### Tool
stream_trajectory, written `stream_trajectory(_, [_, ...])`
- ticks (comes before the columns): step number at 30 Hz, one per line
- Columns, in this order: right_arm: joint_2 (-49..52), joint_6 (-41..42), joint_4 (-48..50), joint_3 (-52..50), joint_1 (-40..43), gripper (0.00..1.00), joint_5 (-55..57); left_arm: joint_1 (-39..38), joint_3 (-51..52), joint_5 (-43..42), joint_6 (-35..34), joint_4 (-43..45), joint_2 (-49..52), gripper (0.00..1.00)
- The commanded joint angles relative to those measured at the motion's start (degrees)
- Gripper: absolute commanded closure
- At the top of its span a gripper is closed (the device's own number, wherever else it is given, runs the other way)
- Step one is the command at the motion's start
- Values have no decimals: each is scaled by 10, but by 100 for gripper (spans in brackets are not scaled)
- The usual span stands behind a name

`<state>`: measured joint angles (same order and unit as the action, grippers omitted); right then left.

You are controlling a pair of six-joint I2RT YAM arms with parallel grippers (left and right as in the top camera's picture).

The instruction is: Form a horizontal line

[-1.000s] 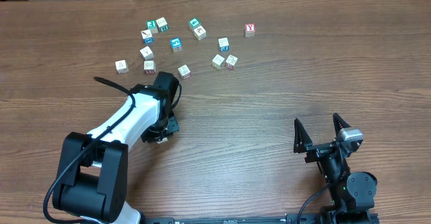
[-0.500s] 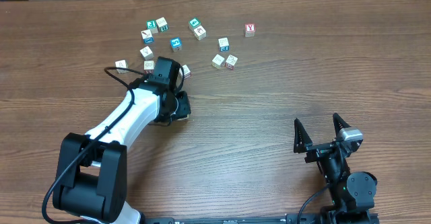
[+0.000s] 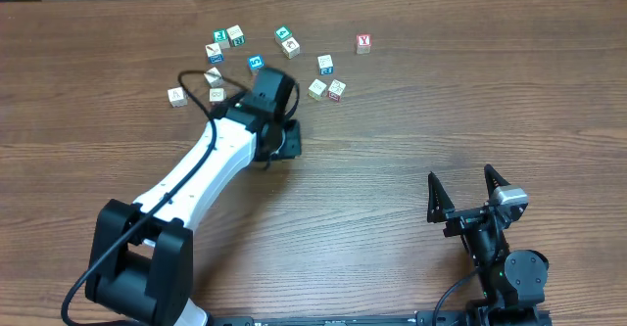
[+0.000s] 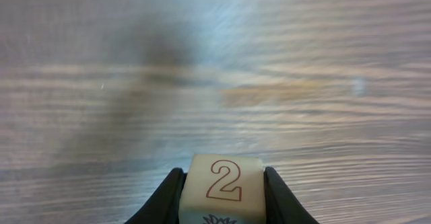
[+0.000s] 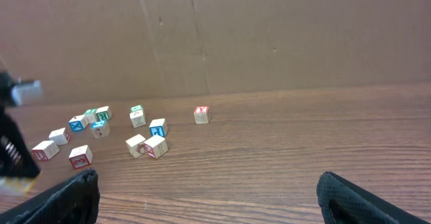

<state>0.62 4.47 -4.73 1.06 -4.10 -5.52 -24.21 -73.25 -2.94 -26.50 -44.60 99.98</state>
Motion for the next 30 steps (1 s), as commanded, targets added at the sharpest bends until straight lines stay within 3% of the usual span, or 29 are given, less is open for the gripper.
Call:
stream_trajectory(1, [-5,0,3,-6,4,0,7,-23,-35,40,12,-7,-2,79])
stream_trajectory(6, [-5,0,3,-6,4,0,7,-59,-35,75,12,-21,21,79])
stream_trajectory(16, [-5,0,3,-6,4,0,7,-61,-35,88,-14,-21,90,81])
stream_trajectory(30, [-5,0,3,-6,4,0,7,-61,-32,139,-33,-23,94,82])
